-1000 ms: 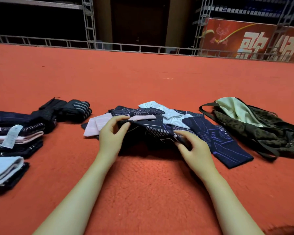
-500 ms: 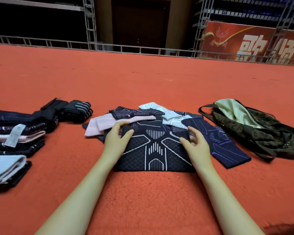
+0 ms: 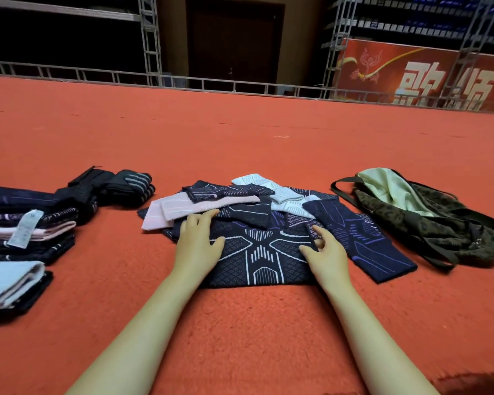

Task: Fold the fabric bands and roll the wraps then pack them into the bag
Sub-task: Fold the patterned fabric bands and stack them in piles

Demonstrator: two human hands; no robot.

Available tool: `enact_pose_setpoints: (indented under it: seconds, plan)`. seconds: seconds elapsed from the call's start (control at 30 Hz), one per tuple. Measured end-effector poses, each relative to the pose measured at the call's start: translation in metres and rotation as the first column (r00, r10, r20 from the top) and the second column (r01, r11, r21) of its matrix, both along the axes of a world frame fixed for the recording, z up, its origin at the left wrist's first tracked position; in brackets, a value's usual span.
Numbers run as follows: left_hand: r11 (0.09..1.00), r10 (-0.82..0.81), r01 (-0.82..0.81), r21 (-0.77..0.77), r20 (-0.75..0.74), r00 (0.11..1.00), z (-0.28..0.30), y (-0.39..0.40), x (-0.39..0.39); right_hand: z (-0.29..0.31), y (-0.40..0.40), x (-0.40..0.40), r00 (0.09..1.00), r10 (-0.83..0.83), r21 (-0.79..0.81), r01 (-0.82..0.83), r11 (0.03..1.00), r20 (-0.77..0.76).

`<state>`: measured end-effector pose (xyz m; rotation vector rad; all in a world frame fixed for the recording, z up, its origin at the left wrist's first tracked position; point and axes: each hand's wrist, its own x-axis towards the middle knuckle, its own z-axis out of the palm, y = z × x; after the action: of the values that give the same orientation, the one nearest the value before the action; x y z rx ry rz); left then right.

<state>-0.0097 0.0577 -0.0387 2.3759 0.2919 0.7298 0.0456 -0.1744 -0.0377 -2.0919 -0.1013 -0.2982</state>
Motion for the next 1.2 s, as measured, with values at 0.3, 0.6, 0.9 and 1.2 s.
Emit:
enact_pose_setpoints:
  seconds: [0.3,0.6,0.9,1.2]
  plan:
    - [0.945,-0.303,0.302,0.125,-0.013,0.953,-0.004,-0.025,-0.005,0.004,0.003,-0.003,0.997,0.079,0.312,-0.078,0.947,0.009]
    - [0.951,-0.285,0.273,-0.145,-0.066,0.956,-0.007,-0.033,0.002,-0.005,0.031,-0.025,0.858,0.495,-0.107,-0.484,0.869,0.139]
    - [0.941,-0.311,0.283,-0.185,-0.146,0.939,-0.001,-0.039,-0.003,-0.011,0.029,-0.02,0.886,0.45,-0.182,-0.426,0.886,0.115]
    - [0.957,-0.235,0.263,0.119,-0.206,0.95,-0.008,-0.036,-0.006,-0.001,0.031,-0.02,0.882,0.432,0.319,-0.361,0.876,-0.188]
